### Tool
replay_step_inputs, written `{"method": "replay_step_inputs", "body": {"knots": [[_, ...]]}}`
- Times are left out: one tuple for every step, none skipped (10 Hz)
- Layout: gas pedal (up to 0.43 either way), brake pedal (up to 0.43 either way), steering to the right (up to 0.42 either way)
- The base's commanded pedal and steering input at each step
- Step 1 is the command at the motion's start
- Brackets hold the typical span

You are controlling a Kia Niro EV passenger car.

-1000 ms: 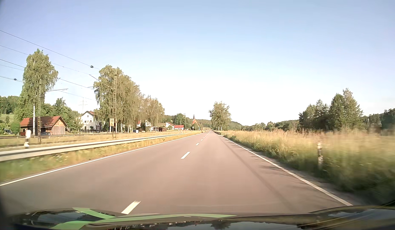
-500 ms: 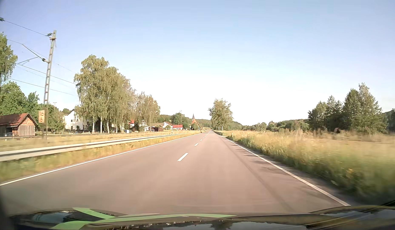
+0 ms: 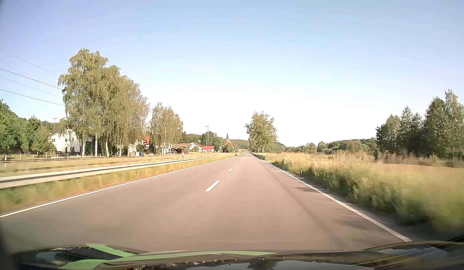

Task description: Follow the waypoints while adhering to traffic rules and regulations

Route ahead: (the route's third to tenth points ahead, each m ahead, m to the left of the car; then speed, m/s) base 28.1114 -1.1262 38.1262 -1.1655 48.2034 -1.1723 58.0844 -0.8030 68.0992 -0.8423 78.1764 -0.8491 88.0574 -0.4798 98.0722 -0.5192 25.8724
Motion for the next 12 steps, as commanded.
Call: {"method": "replay_step_inputs", "body": {"knots": [[0.24,0.0,-0.003],[0.24,0.0,-0.002],[0.248,0.0,-0.002],[0.248,0.0,-0.003],[0.248,0.0,-0.003],[0.248,0.0,-0.003],[0.248,0.0,-0.003],[0.248,0.0,-0.002],[0.24,0.0,-0.003],[0.24,0.0,-0.002],[0.24,0.0,-0.002],[0.24,0.0,-0.002]]}}
